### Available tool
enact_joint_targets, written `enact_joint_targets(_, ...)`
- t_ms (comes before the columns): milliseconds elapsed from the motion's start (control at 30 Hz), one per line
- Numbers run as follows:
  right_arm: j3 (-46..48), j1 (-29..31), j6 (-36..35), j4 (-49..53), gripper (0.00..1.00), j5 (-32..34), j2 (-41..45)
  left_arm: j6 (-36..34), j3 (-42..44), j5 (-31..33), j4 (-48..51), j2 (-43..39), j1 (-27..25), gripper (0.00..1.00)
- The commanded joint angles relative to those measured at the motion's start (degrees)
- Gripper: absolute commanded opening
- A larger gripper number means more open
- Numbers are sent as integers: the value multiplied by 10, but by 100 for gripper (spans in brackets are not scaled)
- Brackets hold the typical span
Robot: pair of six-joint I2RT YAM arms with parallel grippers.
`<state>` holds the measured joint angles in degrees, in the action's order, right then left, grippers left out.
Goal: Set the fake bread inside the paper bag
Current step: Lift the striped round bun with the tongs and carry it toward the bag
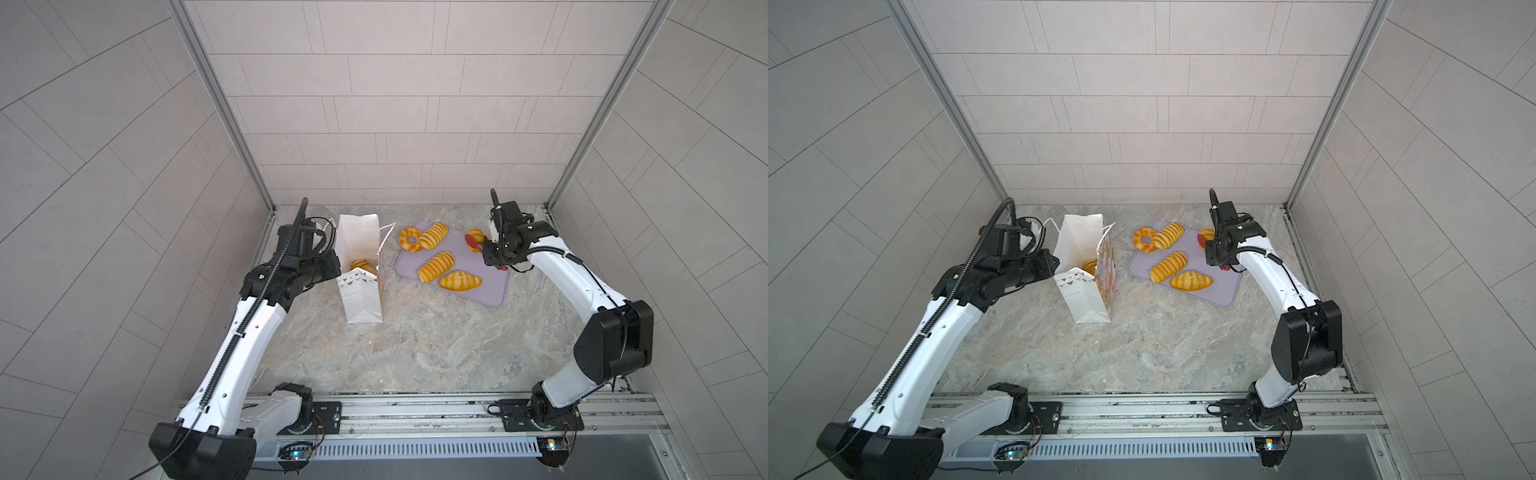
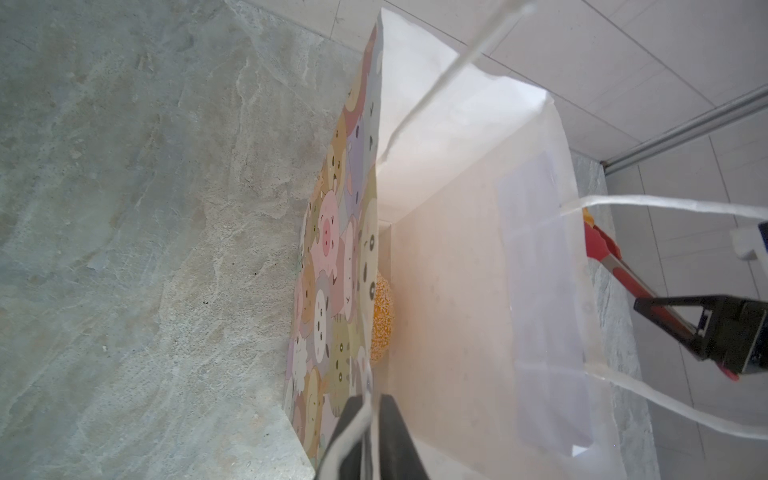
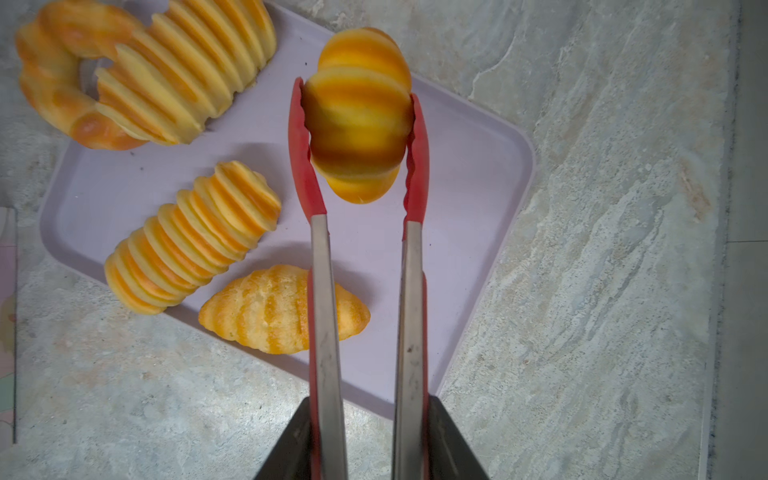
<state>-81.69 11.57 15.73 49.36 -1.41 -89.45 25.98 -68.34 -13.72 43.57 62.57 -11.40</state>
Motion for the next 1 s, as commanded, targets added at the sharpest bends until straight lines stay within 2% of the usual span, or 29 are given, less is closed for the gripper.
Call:
enact_joint_targets(0,3,-2,5,-15,39,-22,43,0,0,3,5,-12,-2,23)
enact_joint_targets(100,1,-1,9,-20,39,-30,64,0,-2,5,8,-14,-3,27)
enact_joint_targets(300,-1,3,19,-39,39,-43,107,1,-8,8,10,-18,-3,28)
enact_joint_targets(600,-43,13,31,-23,39,-67,130,2,-14,7,11,-17,-2,17)
enact_joint_targets(967,-104,48,48,-10,39,-84,145,4,-18,4,10,-16,-2,10)
